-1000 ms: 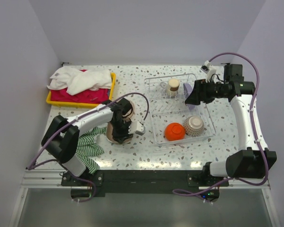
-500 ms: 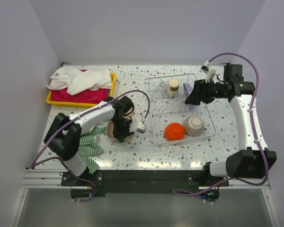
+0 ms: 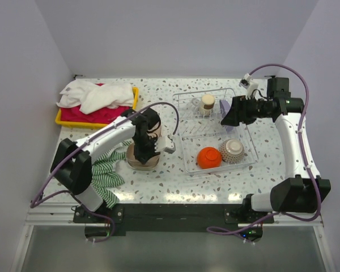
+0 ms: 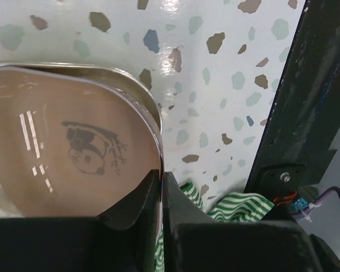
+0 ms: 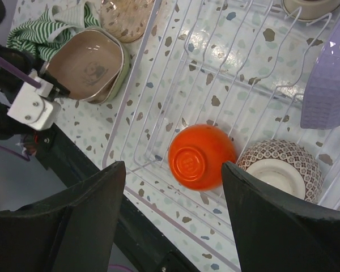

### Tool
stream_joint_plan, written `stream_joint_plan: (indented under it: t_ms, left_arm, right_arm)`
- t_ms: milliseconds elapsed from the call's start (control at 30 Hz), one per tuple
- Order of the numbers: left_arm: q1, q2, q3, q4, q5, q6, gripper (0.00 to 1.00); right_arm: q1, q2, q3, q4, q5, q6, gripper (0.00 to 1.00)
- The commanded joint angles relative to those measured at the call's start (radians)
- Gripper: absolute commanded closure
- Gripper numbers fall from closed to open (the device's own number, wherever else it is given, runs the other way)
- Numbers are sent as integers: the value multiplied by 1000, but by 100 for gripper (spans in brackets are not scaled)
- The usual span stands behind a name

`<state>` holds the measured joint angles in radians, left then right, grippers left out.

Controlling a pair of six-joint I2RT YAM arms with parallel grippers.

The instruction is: Load the mixed dishes into the dish rack

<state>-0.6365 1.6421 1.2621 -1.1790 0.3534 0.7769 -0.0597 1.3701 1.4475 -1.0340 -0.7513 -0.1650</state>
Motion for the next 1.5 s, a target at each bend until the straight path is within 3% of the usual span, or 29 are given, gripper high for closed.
stream_joint_plan:
  t_ms: [0,233,367,467,567,600,633,667,767,833,867,967,1033,1467]
  left_arm:
    - [20,-42,228,-137,-68,-37,100]
    - [41,-18,528,-137,-24,-70,100]
    - [76,70,716,-114,150,-140,100]
    - [106,81,780,54,305,-247,100]
    - [121,16,607,420,447,-442,100]
    - [120,-19,556,661,473,-511,100]
    - [120,-34,501,796,496,-590,100]
    - [120,-44,393,1070,536,-767,100]
    - [120,-21,274,1537,585,-1153,100]
    - [120,53,258,1697,588,-1419,100]
    - [121,80,241,1874,593,-1514,100]
    - [120,186,217,2164,543,-1845,100]
    - [120,248,207,2223,500,-2003,100]
    - [26,372,158,2231,260,-2302,100]
  right_arm:
    - [-2,6,45,-12,-5,-1,28]
    - [0,14,77,-63,68,-25,28]
    - [0,37,114,-90,121,-28,28]
    - [-5,43,142,-89,200,-7,28]
    - [-18,37,154,-77,260,24,28]
    - [-28,34,154,-74,271,33,28]
    - [-46,35,157,-75,283,44,28]
    - [-57,37,159,-77,299,67,28]
    - [-97,46,178,-101,328,88,28]
    - [-133,50,204,-116,352,96,27]
    - [-146,52,214,-121,363,96,27]
    - [-169,57,249,-141,414,82,27]
    - [-172,57,269,-159,441,70,27]
    - [-173,-35,198,-195,547,25,27]
